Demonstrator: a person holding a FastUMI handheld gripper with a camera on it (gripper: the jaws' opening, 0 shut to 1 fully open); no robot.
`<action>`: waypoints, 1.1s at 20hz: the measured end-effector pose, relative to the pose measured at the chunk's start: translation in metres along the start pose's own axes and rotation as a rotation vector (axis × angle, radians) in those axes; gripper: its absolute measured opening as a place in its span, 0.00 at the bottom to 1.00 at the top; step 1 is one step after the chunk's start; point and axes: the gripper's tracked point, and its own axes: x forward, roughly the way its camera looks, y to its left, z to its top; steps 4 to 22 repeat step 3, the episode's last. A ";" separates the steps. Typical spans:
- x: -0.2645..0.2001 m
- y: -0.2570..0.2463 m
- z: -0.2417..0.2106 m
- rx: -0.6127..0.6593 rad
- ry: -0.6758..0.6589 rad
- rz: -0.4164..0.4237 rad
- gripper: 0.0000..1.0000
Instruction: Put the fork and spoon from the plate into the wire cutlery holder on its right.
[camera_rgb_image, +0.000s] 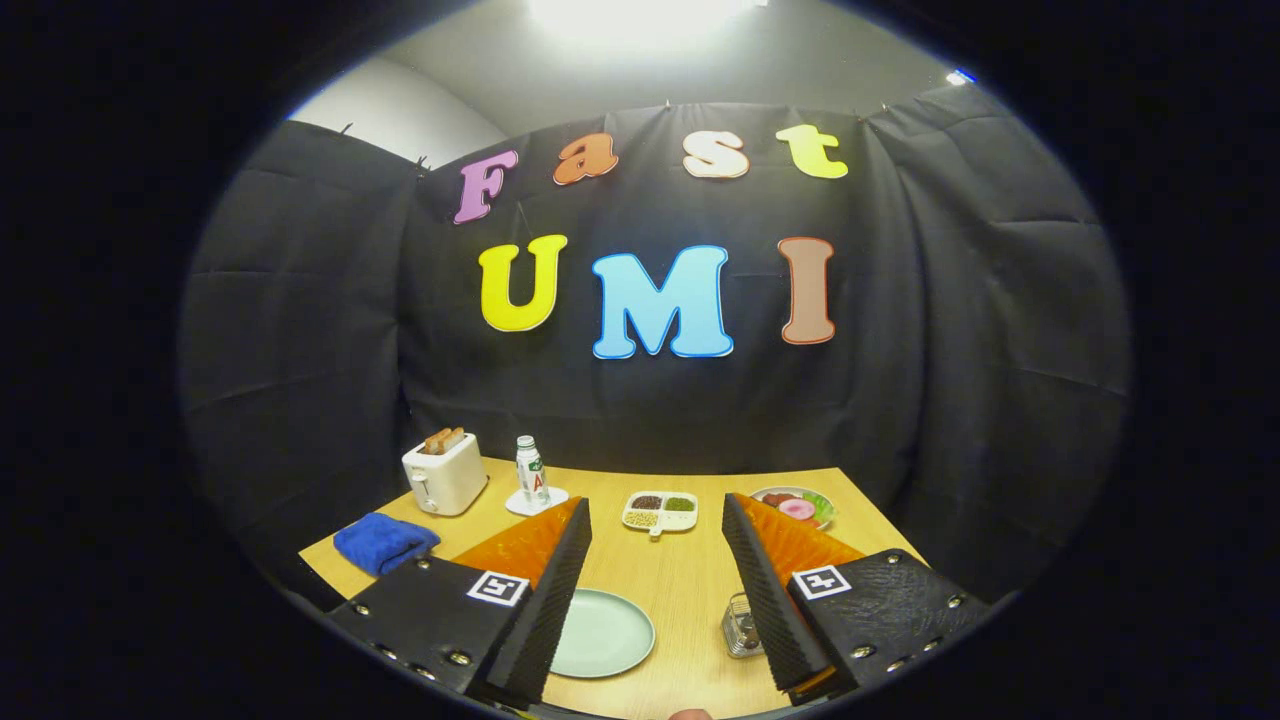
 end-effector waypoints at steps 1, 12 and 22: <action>0.001 0.003 -0.006 0.000 0.017 0.007 0.81; 0.002 0.006 -0.008 -0.040 0.019 0.018 0.81; 0.002 0.006 -0.008 -0.040 0.019 0.018 0.81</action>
